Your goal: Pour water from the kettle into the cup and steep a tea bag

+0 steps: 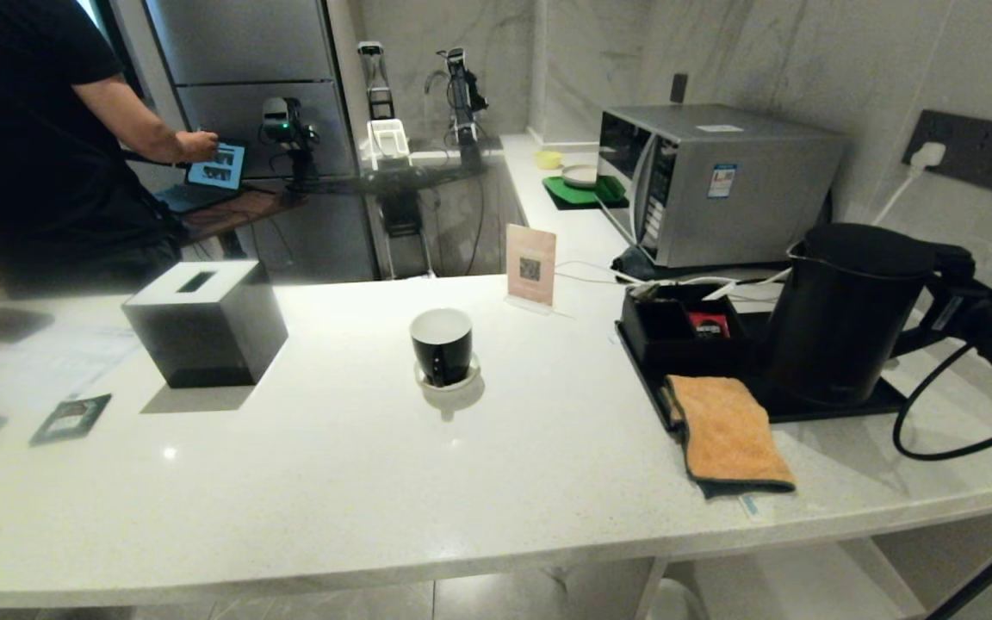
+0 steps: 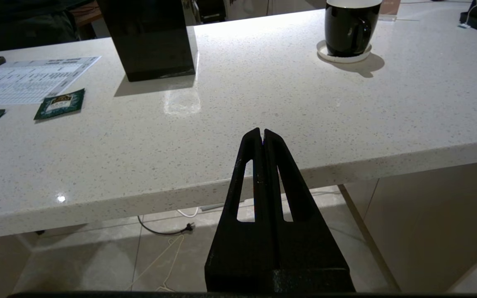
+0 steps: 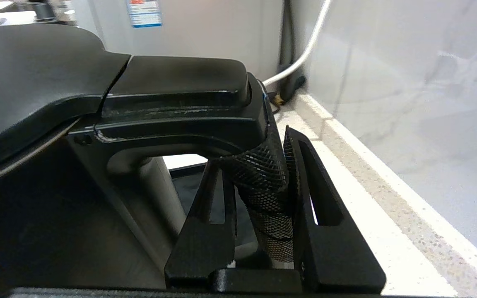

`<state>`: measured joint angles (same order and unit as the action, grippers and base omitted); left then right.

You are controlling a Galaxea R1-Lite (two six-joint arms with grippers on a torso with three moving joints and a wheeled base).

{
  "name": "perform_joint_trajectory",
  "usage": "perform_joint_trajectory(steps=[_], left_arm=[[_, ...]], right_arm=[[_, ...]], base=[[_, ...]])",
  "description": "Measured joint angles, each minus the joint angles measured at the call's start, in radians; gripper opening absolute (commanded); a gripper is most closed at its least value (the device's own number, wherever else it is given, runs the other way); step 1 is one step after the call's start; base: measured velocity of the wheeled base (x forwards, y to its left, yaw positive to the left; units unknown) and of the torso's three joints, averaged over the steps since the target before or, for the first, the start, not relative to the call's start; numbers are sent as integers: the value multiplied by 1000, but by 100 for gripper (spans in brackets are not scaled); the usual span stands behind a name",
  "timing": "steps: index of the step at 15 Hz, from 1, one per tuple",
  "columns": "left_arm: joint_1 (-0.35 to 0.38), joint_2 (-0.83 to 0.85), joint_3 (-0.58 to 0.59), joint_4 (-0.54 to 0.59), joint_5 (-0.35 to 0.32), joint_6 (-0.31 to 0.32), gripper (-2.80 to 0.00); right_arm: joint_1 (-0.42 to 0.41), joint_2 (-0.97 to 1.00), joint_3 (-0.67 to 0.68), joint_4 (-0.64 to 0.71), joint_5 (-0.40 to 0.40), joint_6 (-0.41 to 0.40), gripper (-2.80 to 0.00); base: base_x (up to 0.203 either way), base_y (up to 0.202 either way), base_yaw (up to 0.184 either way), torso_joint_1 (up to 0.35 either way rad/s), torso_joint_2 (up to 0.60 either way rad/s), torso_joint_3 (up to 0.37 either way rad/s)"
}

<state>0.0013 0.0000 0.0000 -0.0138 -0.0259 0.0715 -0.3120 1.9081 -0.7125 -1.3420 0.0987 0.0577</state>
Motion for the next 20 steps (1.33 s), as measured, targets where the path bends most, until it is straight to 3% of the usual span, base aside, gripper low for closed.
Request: perform_joint_trajectory(steps=[4, 13, 20], left_arm=[[0, 0, 0, 0, 0, 0, -280], [0, 0, 0, 1, 0, 0, -280], [0, 0, 0, 1, 1, 0, -280]], right_arm=[[40, -62, 47, 21, 9, 2, -280], [232, -158, 148, 21, 4, 0, -280], [246, -178, 179, 19, 3, -1, -280]], base=[[0, 0, 0, 0, 0, 0], [0, 0, 0, 0, 0, 0], [0, 0, 0, 0, 0, 0]])
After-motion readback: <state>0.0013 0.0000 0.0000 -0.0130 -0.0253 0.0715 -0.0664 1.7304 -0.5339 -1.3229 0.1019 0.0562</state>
